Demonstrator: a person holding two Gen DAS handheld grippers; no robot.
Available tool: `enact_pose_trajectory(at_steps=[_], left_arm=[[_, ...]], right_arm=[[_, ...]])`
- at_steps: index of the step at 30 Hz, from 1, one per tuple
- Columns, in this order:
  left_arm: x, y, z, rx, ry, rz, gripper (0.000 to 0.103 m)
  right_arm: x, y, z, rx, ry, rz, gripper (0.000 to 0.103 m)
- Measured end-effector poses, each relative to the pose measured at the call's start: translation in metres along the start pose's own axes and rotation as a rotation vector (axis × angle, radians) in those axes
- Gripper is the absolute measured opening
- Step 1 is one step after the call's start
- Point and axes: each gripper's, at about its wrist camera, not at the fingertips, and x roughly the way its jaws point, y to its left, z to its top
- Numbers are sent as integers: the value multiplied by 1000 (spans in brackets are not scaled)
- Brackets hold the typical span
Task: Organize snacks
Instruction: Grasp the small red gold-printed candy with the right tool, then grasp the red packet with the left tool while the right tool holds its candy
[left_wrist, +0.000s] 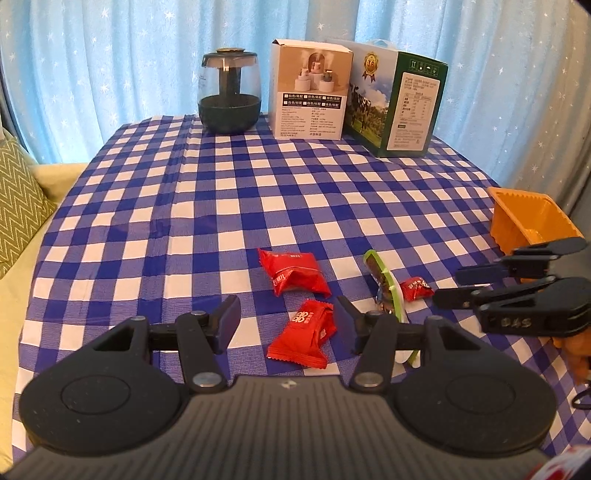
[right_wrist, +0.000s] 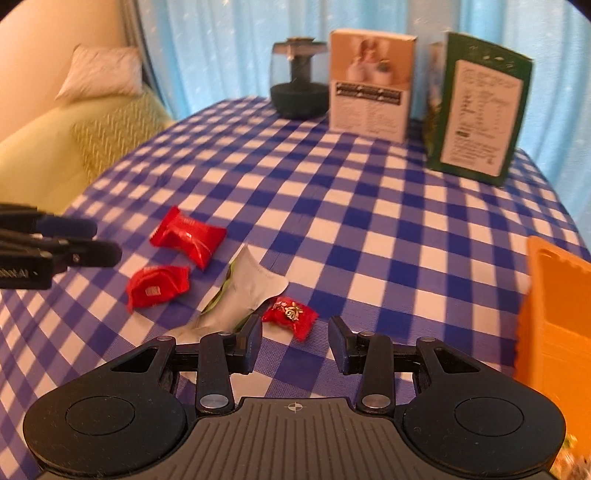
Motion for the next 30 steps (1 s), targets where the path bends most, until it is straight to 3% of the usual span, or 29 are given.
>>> enact_pose_trajectory(at_steps=[16,18,30], left_arm=[[17,-6,-6,45,60,-7,52],[18,-7,-7,52,66,-12,52],[34,-12,-7,122,87,-29,46]], right_arm=[[37,4,6,-83,32,17,40],[37,6,5,-89,37,16,26],[18,-2,13,-32,-7,-26,20]])
